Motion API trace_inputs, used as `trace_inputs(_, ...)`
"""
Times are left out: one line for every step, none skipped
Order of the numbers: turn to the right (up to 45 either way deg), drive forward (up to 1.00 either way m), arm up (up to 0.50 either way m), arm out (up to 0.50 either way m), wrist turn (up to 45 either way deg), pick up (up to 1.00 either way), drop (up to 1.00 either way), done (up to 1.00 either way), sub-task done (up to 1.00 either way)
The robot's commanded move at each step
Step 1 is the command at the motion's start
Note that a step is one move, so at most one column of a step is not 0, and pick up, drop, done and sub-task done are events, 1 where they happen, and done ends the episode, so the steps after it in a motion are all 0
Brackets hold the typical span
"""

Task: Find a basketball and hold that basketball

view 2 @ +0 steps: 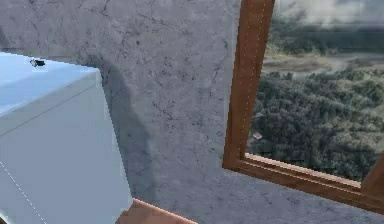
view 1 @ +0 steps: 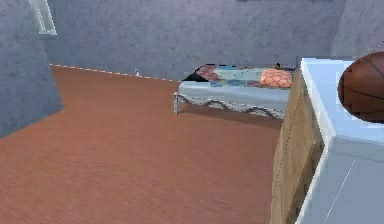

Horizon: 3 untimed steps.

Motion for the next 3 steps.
trace_inputs(12.0, 0.00, 0.00, 0.00, 0.0, 0.00, 0.00, 0.00, 0.00)
trace_inputs(0.0, 1.00, 0.00, 0.00, 0.0, 0.00, 0.00, 0.00, 0.00)
trace_inputs(3.0, 0.00, 0.00, 0.00, 0.0, 0.00, 0.00, 0.00, 0.00)
